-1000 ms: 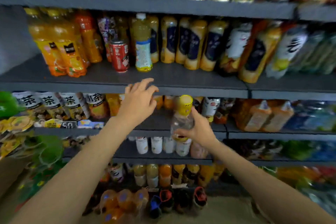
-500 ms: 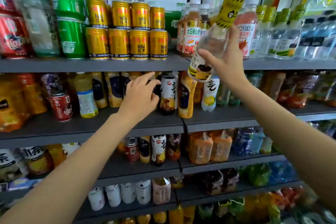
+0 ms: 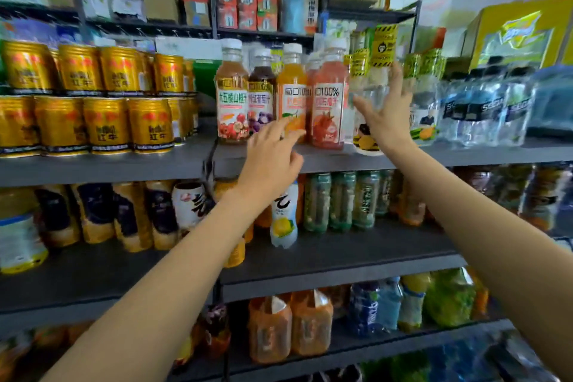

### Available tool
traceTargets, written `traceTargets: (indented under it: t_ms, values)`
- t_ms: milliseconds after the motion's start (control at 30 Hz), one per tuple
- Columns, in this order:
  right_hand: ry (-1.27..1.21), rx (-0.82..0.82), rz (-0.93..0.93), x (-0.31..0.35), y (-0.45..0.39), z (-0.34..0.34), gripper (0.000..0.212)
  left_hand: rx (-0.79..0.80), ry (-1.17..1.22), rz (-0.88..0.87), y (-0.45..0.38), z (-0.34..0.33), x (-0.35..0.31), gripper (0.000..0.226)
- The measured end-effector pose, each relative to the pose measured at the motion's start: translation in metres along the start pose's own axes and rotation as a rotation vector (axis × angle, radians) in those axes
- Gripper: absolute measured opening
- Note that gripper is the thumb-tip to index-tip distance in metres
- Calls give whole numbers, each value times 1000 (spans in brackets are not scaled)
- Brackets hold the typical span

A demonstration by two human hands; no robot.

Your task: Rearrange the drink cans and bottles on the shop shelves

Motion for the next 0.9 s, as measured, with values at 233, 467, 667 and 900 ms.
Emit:
traceTargets:
  t_ms: [233, 467, 667, 900]
  values:
    - [213, 118, 161, -36, 10, -42, 78, 71, -104, 40, -35, -52, -4, 42]
    - [178, 75, 95, -45, 8, -42, 79, 44, -268, 96, -44, -67, 2, 45]
    - [-114, 118, -65, -68, -1, -21, 77, 65, -255, 75, -45, -67, 2, 49]
    - [-214, 259, -146, -74, -5, -23, 76, 102, -285, 61, -42, -69, 3, 51]
Point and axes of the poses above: each hand's wrist, its own y-axis away from the middle knuckle, its own z-axis out of the back of the hand, x = y × z, the point moved 6 cm from there along -y, towards the middle knuckle, and after that the axes turned 14 degrees about y, right-handed, at the moved point
